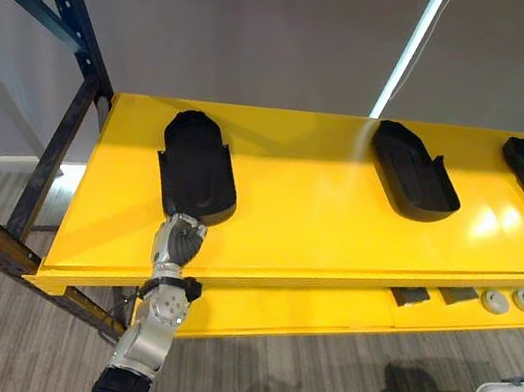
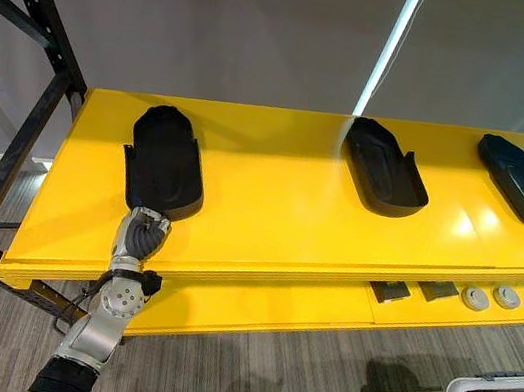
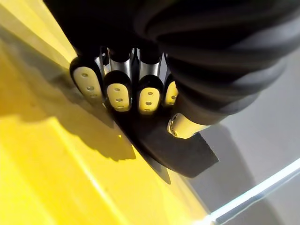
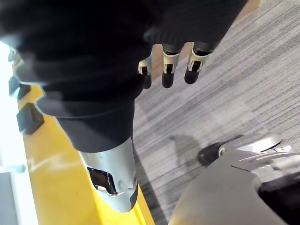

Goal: Walk over and take plastic housings, then place them on the shelf

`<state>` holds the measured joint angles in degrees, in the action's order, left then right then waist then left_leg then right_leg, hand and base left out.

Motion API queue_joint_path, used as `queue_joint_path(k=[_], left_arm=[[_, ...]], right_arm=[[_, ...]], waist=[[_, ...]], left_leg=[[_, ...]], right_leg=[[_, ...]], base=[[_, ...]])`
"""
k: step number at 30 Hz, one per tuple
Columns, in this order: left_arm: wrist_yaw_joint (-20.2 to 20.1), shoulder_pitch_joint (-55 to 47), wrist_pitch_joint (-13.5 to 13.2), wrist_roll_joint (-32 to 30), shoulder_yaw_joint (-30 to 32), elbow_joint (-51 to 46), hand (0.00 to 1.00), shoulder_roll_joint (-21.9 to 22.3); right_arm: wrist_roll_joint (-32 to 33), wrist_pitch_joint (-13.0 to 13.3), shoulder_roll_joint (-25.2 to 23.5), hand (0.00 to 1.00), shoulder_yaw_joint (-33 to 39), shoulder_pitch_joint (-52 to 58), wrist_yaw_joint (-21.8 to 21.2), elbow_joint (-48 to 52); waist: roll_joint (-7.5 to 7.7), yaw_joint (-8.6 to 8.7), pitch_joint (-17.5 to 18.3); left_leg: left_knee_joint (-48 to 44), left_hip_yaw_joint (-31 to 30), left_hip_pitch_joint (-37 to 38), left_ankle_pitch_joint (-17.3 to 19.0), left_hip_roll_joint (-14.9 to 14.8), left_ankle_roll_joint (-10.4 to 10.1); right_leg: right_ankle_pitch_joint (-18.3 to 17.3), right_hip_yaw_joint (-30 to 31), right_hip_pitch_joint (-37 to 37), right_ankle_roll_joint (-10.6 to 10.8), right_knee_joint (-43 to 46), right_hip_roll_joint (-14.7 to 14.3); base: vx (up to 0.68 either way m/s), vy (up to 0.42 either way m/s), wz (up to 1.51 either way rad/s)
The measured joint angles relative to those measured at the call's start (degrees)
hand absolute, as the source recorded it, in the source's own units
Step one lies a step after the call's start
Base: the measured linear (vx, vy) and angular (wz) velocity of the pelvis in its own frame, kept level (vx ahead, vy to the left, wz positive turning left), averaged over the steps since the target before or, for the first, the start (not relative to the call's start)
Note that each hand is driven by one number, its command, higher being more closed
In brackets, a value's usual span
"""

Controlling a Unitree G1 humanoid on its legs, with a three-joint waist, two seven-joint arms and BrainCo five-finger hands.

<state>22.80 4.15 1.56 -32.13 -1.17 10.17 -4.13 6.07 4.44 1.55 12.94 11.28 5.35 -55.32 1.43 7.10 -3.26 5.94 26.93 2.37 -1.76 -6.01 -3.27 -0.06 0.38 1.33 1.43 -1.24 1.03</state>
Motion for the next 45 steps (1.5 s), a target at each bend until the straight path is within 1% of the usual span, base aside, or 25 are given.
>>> queue_joint_path(k=[8,11,17,20,23,24,25,26,28,29,30,32,34,35,40,41,42,44,45], left_arm=[[1.03,2.05,0.85,0.04,3.26,1.23,1.0,-0.55],[1.06,2.17,1.64,0.06,3.63,1.26,1.0,-0.54],[1.08,2.12,1.72,0.55,3.31,1.14,1.0,-0.51],[1.03,0.64,1.52,0.59,1.2,-2.54,1.0,-0.12],[1.02,-1.48,-0.16,0.59,-2.0,-11.03,1.0,0.62],[1.04,-2.16,-1.22,0.6,-3.18,-14.96,1.0,0.59],[1.13,-2.46,-2.92,1.01,-3.65,-18.26,1.0,0.61],[1.17,-2.58,-3.33,1.24,-3.74,-19.42,1.0,0.62],[1.99,-3.21,-5.61,2.84,-3.77,-25.64,1.0,0.79],[2.51,-3.21,-6.27,3.33,-3.74,-26.77,1.0,0.87],[3.33,-3.26,-7.5,4.43,-3.57,-29.11,1.0,1.21],[4.63,-4.16,-9.25,5.97,-2.43,-32.13,1.0,1.91],[6.0,-6.93,-10.79,8.66,-0.32,-34.26,1.0,2.76],[6.99,-8.24,-11.05,10.5,0.81,-34.86,1.0,3.46],[9.68,-13.87,-11.07,14.67,4.06,-37.33,1.0,5.51],[10.36,-16.07,-11.07,15.7,4.9,-37.82,1.0,5.87],[10.51,-16.78,-11.06,15.88,5.4,-37.82,1.0,6.03],[11.07,-18.94,-11.01,16.66,6.63,-37.72,1.0,6.42],[11.09,-20.29,-10.98,17.13,8.26,-36.95,1.0,6.49]], right_arm=[[-0.23,-0.04,0.02,0.0,0.09,-0.15,0.0,0.0],[-0.24,-0.04,0.11,0.0,0.2,-0.2,0.0,0.02],[-0.23,-0.03,0.19,0.0,0.27,-0.22,0.05,0.18],[-0.18,0.14,0.18,0.0,0.23,-0.2,0.28,0.14],[-0.09,0.16,0.18,0.0,0.22,-0.19,0.64,-0.06],[-0.02,0.18,0.18,0.0,0.22,-0.15,0.67,-0.07],[0.07,0.24,0.18,0.0,0.22,-0.15,0.71,-0.06],[0.08,0.31,0.17,0.0,0.22,-0.14,0.71,-0.05],[0.15,0.69,0.18,0.0,0.22,0.01,0.72,-0.1],[0.15,0.76,0.23,0.0,0.22,0.15,0.71,-0.1],[0.18,0.88,0.47,0.0,0.19,0.55,0.7,-0.12],[0.17,0.86,0.72,0.0,-0.01,0.53,0.7,-0.16],[0.18,0.86,0.86,0.0,-0.26,0.69,0.76,-0.18],[0.19,0.87,1.04,0.0,-0.59,0.93,0.83,-0.16],[0.28,0.95,0.73,0.0,-0.43,1.29,1.53,0.0],[0.29,0.98,0.65,0.0,-0.43,1.75,2.17,0.08],[0.29,0.97,0.65,0.0,-0.43,1.92,2.23,0.07],[0.32,0.92,0.44,0.0,-0.43,2.23,2.26,0.08],[0.31,0.91,0.24,0.0,-0.43,2.28,2.27,0.11]], waist=[[-0.12,0.06,-0.08],[-0.37,0.07,-0.24],[-0.64,0.05,-0.42],[-0.54,-0.02,-0.58],[-0.46,-0.17,-0.67],[-0.44,-0.24,-0.68],[-0.44,-0.4,-0.68],[-0.44,-0.37,-0.68],[-0.57,-0.57,-0.74],[-0.64,-0.89,-0.79],[-0.76,-1.73,-0.8],[-0.98,-1.88,-0.95],[-1.04,-2.56,-0.93],[-1.02,-3.11,-0.93],[-0.98,-3.48,-0.89],[-0.89,-4.37,-0.72],[-0.83,-4.8,-0.7],[-0.41,-5.02,-0.51],[-0.09,-5.08,-0.28]], left_leg=[[-0.01,0.58,0.06,0.24,0.06,-0.25],[-0.01,0.69,0.18,0.23,0.05,-0.25],[0.0,0.65,0.29,0.21,0.09,-0.23],[0.0,0.4,0.06,0.21,-0.03,-0.23],[0.0,-0.16,-0.12,0.22,0.1,-0.21],[-0.01,-0.27,-0.17,0.22,0.12,-0.21],[-0.02,-0.55,-0.18,0.2,0.11,-0.19],[-0.02,-0.66,-0.14,0.2,0.1,-0.19],[-0.01,-1.76,0.25,0.19,0.01,-0.18],[-0.01,-1.98,0.36,0.21,0.0,-0.18],[0.0,-2.41,0.4,0.24,0.0,-0.17],[0.01,-3.3,0.16,0.38,-0.01,-0.13],[0.01,-3.56,0.47,0.64,-0.05,-0.15],[0.01,-3.91,0.44,0.66,-0.04,-0.11],[0.04,-6.34,0.94,0.55,0.3,0.02],[0.04,-6.64,0.98,0.56,0.45,0.03],[0.03,-6.93,0.97,0.56,0.47,0.03],[0.03,-7.84,0.89,0.56,0.56,0.03],[0.03,-7.96,0.9,0.56,0.59,0.04]], right_leg=[[0.01,0.61,-0.03,-0.03,-0.19,-0.26],[0.03,0.73,-0.1,-0.07,-0.19,-0.36],[0.16,0.75,-0.16,-0.25,-0.17,-0.33],[0.16,1.08,-0.04,-0.24,-0.09,-0.16],[0.1,0.74,-0.11,-0.16,0.02,0.11],[0.1,0.61,-0.14,-0.15,0.09,0.14],[0.1,0.31,-0.29,-0.15,0.12,0.16],[0.1,0.2,-0.4,-0.15,0.13,0.15],[0.0,-0.55,-1.65,-0.04,0.13,0.1],[-0.04,-0.68,-1.91,-0.01,0.13,0.1],[-0.12,-0.94,-2.08,-0.01,0.2,0.11],[-0.26,-1.87,-2.15,-0.04,0.56,0.18],[-0.63,-2.21,-2.29,-0.22,1.32,0.19],[-0.63,-2.6,-2.46,-0.22,1.34,0.24],[-1.51,-5.62,-4.05,0.57,1.9,0.85],[-1.84,-6.66,-4.31,0.43,2.18,1.09],[-1.85,-6.88,-4.44,0.45,2.18,1.14],[-2.0,-8.27,-4.97,0.65,2.14,1.35],[-2.14,-9.07,-5.43,0.84,2.15,1.54]], base=[[0.01,-0.011,-0.03],[0.0,-0.006,-0.01],[0.0,0.0,0.0],[0.0,0.0,0.03],[0.0,-0.001,0.08],[0.0,0.0,0.08],[0.0,-0.003,0.09],[-0.01,-0.01,0.15],[-0.03,-0.018,0.2],[-0.05,-0.015,0.19],[-0.06,-0.012,0.18],[-0.04,-0.01,0.22],[-0.05,-0.006,0.14],[-0.05,-0.007,0.12],[-0.01,-0.001,0.34],[0.0,0.008,0.23],[0.01,0.008,0.3],[0.01,0.004,0.33],[0.03,0.005,0.42]])
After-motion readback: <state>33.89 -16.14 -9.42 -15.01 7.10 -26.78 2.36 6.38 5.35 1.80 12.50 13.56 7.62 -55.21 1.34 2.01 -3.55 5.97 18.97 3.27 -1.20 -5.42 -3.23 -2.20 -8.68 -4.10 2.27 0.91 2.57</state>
